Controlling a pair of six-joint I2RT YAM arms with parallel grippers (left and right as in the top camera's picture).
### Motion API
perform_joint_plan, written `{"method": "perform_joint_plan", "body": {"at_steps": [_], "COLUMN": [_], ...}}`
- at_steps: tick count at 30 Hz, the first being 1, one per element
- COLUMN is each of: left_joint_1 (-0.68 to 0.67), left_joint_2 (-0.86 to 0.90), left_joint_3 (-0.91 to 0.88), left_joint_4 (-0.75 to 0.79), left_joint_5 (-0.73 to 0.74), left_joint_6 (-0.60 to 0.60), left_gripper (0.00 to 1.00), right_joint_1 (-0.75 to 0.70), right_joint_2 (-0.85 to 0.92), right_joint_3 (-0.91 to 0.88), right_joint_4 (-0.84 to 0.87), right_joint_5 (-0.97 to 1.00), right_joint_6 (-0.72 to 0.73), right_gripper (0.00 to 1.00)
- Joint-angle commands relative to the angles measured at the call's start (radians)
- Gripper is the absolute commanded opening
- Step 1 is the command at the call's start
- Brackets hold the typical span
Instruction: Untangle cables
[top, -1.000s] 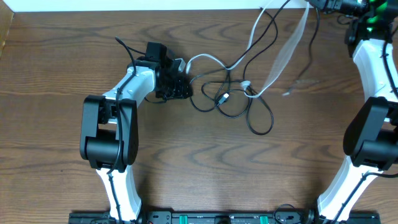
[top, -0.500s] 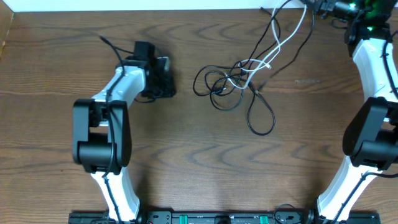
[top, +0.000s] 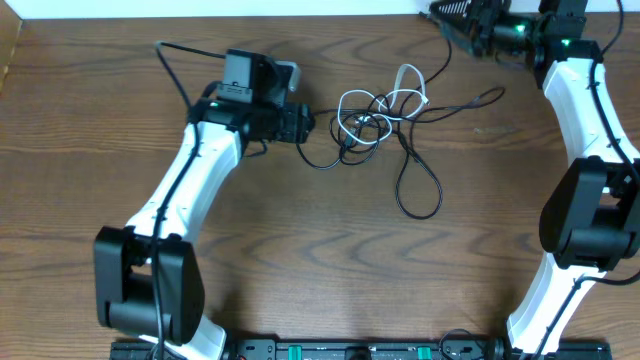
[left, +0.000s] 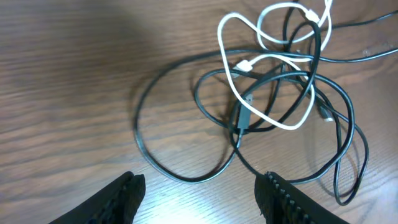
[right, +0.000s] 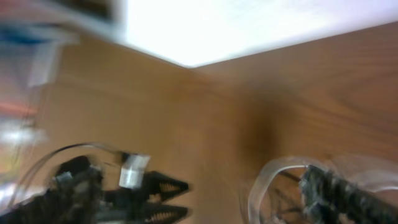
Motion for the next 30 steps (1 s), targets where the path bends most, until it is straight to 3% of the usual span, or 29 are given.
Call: {"method": "perform_joint_plan", "body": {"at_steps": [1,7,14,19,24,30], "left_joint_1": [-0.029,-0.026,-0.038,-0.034,-0.033,-0.039], "left_joint_2": [0.026,0.026,0.080,0.188,0.319,0.449], "left_joint_3": [0.001,0.001,0.001,0.009,0.128,0.312], "left_joint_4": [0.014,0.053,0.149,0.348,0.390,0.325], "left_joint_5": [0.024,0.024,0.024,0.029,0.137,0.229], "left_joint_6": [0.006,-0.013,-0.082,-0.089,-0.077,-0.053], "left_gripper": [0.62,0.62,0.62,0.67,0.72,0.75], "right_joint_1": [0.003,0.072,0.110,0.103,0.100,0.074], "right_joint_2": [-0.010,-0.027,-0.032,-0.032,-0.032,-0.032], "right_joint_3": [0.009,0.009,0.009,0.009,0.009,0.009], "right_joint_4": [-0.164,-0.331,-0.375,-0.425,-0.476,-0.524], "right_joint_5": [0.313,0.476,0.549,0.549,0.549,0.549], "right_joint_6": [-0.186,-0.359,-0.374,-0.391,-0.409,-0.444], "right_gripper": [0.99,0.99,0.99,0.99,0.99,0.99]}}
